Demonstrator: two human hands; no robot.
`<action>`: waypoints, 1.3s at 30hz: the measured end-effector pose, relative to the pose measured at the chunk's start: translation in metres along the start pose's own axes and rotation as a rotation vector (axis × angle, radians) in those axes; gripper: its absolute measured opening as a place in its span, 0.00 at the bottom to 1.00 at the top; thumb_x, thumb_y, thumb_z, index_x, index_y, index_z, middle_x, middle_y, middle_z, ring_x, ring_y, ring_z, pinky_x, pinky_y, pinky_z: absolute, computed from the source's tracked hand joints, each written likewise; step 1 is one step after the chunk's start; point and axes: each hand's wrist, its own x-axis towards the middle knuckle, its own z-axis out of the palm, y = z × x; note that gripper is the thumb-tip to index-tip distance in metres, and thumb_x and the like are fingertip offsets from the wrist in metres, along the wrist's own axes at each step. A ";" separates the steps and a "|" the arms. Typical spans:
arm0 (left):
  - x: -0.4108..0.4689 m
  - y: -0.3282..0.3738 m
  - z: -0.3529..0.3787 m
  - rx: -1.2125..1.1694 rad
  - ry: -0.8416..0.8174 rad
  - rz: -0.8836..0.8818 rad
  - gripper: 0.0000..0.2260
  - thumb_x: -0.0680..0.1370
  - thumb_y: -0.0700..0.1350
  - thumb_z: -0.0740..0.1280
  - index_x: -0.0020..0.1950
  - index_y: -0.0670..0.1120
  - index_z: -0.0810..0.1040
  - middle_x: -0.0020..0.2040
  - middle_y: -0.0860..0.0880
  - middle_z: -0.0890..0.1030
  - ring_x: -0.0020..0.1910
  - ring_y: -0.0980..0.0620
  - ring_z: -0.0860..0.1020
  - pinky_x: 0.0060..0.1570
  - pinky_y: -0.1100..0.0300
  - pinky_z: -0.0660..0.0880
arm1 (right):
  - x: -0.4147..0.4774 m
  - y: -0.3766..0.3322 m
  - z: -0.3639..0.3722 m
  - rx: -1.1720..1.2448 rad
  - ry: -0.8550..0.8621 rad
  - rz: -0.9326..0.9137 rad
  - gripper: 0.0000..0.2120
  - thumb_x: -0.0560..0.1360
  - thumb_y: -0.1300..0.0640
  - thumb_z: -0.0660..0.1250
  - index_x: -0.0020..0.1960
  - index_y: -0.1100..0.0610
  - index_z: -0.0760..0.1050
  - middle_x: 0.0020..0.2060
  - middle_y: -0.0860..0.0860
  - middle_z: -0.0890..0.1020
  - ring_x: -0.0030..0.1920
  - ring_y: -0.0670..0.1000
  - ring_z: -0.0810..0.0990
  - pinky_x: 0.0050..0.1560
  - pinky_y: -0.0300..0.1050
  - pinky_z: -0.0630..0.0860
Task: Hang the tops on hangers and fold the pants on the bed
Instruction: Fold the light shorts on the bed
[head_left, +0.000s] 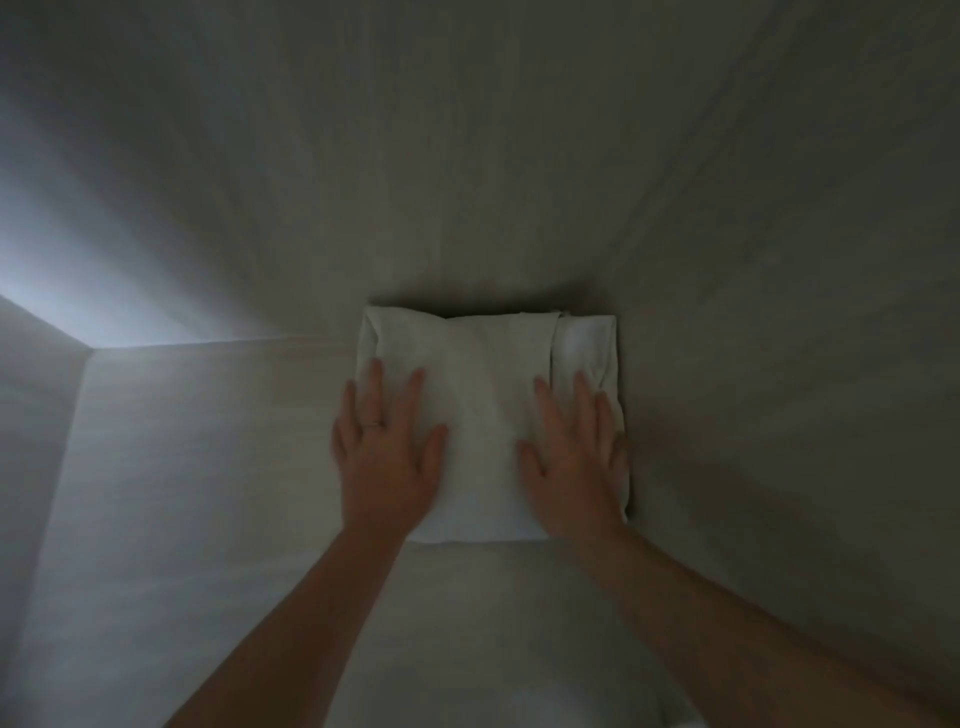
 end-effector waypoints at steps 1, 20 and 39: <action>-0.003 0.007 0.008 0.061 -0.081 0.032 0.29 0.80 0.64 0.55 0.81 0.61 0.59 0.84 0.48 0.51 0.81 0.37 0.51 0.74 0.36 0.55 | 0.000 0.003 0.011 -0.042 -0.071 -0.001 0.32 0.81 0.40 0.56 0.80 0.35 0.43 0.81 0.46 0.39 0.80 0.55 0.38 0.76 0.68 0.45; 0.034 0.015 0.050 0.222 -0.427 -0.168 0.30 0.80 0.69 0.49 0.77 0.71 0.36 0.81 0.57 0.33 0.80 0.42 0.35 0.73 0.29 0.45 | 0.081 0.027 0.028 -0.195 -0.501 -0.059 0.35 0.79 0.31 0.50 0.78 0.34 0.34 0.79 0.44 0.31 0.79 0.57 0.32 0.77 0.66 0.38; -0.176 0.038 -0.100 0.019 -0.536 -0.218 0.29 0.82 0.62 0.58 0.82 0.58 0.55 0.83 0.49 0.54 0.81 0.47 0.52 0.76 0.46 0.58 | -0.158 -0.002 -0.048 -0.133 -0.604 -0.091 0.31 0.82 0.35 0.51 0.81 0.39 0.45 0.82 0.45 0.44 0.81 0.54 0.44 0.77 0.63 0.46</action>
